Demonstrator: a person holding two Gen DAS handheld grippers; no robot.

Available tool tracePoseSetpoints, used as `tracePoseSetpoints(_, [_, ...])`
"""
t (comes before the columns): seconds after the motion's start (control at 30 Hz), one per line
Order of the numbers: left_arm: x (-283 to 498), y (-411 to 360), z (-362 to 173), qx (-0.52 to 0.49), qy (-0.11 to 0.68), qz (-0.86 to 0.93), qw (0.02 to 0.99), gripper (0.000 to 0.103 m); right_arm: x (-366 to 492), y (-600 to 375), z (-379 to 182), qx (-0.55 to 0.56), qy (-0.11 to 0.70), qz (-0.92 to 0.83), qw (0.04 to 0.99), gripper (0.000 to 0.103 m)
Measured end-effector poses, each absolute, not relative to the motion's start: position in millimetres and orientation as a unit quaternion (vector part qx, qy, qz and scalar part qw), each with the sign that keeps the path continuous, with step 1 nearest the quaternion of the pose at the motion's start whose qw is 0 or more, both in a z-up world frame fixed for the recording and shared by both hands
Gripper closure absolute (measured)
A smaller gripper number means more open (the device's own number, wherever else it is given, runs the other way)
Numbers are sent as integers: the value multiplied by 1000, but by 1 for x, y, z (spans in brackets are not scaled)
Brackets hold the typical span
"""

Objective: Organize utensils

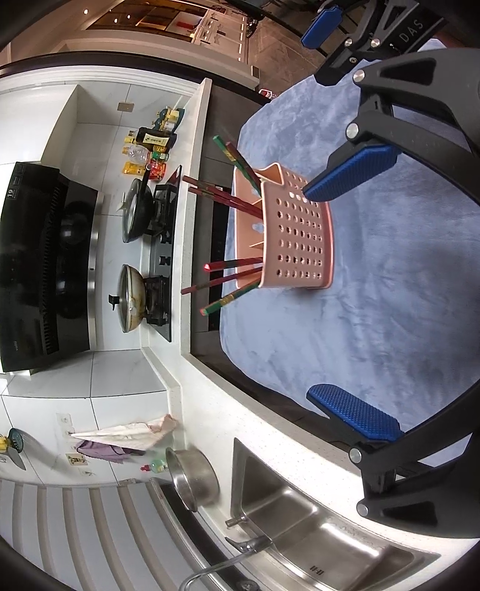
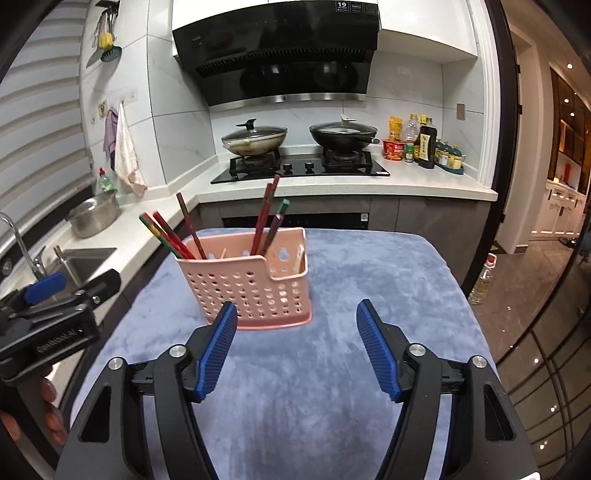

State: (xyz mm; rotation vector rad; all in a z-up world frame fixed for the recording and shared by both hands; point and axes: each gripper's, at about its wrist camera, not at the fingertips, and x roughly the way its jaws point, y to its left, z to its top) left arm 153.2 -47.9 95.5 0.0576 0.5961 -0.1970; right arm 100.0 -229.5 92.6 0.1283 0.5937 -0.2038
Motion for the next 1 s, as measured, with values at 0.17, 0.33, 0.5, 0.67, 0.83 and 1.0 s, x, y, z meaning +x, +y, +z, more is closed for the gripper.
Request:
tracePoseSetpoints(0.17, [151, -46, 88, 29, 305, -96, 947, 7, 95, -230, 84, 59, 301, -116, 945, 32])
tracePoseSetpoints(0.33, [151, -47, 83, 34, 313, -94, 944, 7, 92, -230, 78, 55, 306, -122, 943, 21])
tracePoseSetpoints(0.5, [150, -47, 74, 41, 323, -94, 941, 7, 89, -230, 71, 52, 309, -124, 942, 14])
tracePoseSetpoints(0.67, [149, -45, 66, 45, 333, -92, 937, 7, 87, -236, 67, 56, 311, -131, 940, 7])
tracePoseSetpoints(0.83, [148, -45, 63, 51, 336, -83, 937, 7, 85, -241, 63, 60, 315, -140, 937, 7])
tracePoseSetpoints(1.0, [147, -42, 61, 56, 337, -78, 937, 7, 83, -244, 60, 61, 319, -145, 934, 7])
